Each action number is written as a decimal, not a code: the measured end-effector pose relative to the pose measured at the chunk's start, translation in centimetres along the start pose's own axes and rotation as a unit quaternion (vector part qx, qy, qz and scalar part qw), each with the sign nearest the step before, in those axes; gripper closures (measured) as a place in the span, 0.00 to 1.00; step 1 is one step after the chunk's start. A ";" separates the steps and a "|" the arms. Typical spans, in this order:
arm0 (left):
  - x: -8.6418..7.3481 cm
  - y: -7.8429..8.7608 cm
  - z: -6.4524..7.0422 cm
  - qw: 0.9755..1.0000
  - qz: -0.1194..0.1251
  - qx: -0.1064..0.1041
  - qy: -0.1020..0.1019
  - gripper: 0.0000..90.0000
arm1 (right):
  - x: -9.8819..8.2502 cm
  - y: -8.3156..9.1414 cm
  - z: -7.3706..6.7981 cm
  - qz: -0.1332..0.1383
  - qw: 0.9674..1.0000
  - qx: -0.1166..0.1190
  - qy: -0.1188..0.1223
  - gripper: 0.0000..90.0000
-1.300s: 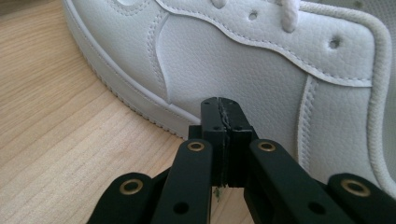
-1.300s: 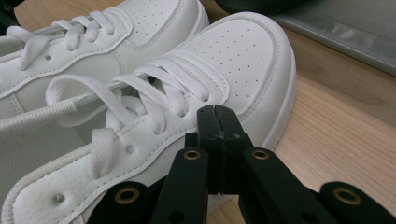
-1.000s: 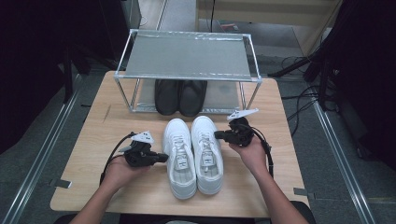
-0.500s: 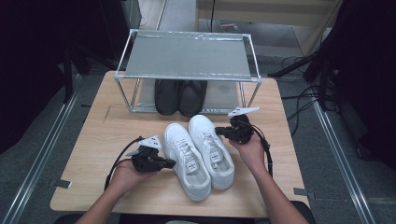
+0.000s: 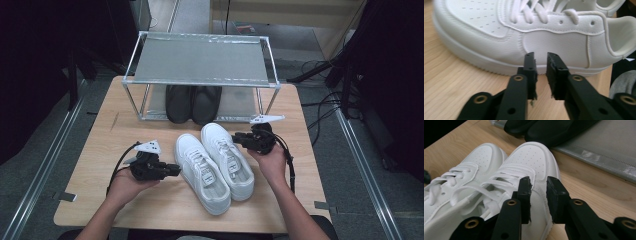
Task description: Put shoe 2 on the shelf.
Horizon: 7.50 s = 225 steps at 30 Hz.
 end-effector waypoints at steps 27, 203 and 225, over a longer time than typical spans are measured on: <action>0.7 1.5 -2.6 0.999 -0.009 0.030 0.004 0.53 | -0.4 3.8 -5.4 0.032 0.999 0.001 0.013 0.69; -3.2 7.9 -7.1 0.988 0.053 0.130 0.068 0.48 | 15.6 6.1 -10.9 -0.042 0.955 0.200 0.217 0.84; -2.9 7.3 -6.7 0.990 0.047 0.119 0.058 0.49 | 24.8 4.4 -11.4 -0.004 0.981 0.108 0.162 0.84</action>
Point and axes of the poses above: each handheld gripper's, and its own axes: y roughly backward along the jaws, x roughly out of its top, z roughly to its right, the point moved 5 cm from there along -y, roughly forward along the jaws, and after that the axes turned 3 degrees about x, right-handed, at the moved point
